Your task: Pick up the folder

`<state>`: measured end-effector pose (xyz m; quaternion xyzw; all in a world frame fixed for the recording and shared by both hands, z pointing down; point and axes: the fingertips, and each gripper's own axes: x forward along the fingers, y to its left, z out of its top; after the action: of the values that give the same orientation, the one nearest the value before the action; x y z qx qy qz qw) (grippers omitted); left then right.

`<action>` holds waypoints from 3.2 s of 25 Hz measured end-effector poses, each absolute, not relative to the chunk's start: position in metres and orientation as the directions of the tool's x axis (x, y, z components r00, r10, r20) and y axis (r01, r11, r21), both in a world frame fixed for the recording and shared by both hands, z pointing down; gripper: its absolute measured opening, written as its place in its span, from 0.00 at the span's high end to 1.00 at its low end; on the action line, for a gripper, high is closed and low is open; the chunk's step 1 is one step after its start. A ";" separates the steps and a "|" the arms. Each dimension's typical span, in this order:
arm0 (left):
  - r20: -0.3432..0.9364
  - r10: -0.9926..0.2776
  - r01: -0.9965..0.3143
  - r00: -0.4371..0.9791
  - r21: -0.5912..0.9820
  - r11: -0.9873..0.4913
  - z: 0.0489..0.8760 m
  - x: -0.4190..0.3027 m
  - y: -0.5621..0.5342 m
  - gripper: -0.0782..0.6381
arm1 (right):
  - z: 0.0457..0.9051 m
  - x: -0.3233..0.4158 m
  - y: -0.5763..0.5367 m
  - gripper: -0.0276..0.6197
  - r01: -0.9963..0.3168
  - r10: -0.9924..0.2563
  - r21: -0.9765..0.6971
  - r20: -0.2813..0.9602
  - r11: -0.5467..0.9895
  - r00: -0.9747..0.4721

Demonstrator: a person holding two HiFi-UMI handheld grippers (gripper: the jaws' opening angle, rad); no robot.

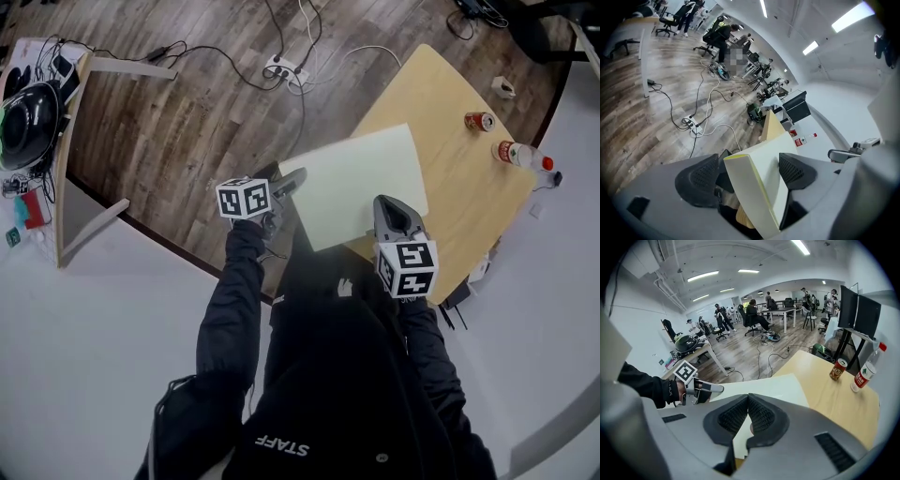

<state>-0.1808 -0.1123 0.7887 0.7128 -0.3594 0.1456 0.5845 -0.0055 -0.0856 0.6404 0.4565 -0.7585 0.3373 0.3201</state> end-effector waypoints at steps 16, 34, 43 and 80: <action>0.335 -0.281 -0.358 0.899 0.933 -0.031 0.808 -0.154 -0.115 0.32 | 0.670 -0.005 -0.078 0.92 -0.919 -0.441 -0.211 0.826 0.333 -0.350; 0.233 -0.368 -0.324 0.900 0.923 -0.207 0.719 -0.135 -0.128 0.45 | 0.640 0.004 -0.071 0.92 -0.921 -0.498 -0.218 0.788 0.322 -0.361; 0.287 -0.434 -0.450 0.854 0.825 -0.340 0.640 -0.132 -0.136 0.47 | 0.586 0.021 -0.072 0.92 -0.925 -0.591 -0.232 0.716 0.302 -0.372; 0.249 -0.661 -0.705 0.708 0.195 -0.682 0.361 -0.046 -0.154 0.48 | 0.358 0.086 -0.130 0.92 -0.974 -0.925 -0.053 0.306 0.221 -0.226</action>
<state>-0.0463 -0.1539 0.3612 0.9135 -0.3739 0.0793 0.1391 0.0863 -0.1300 0.3579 0.6131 -0.7742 0.1172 0.1051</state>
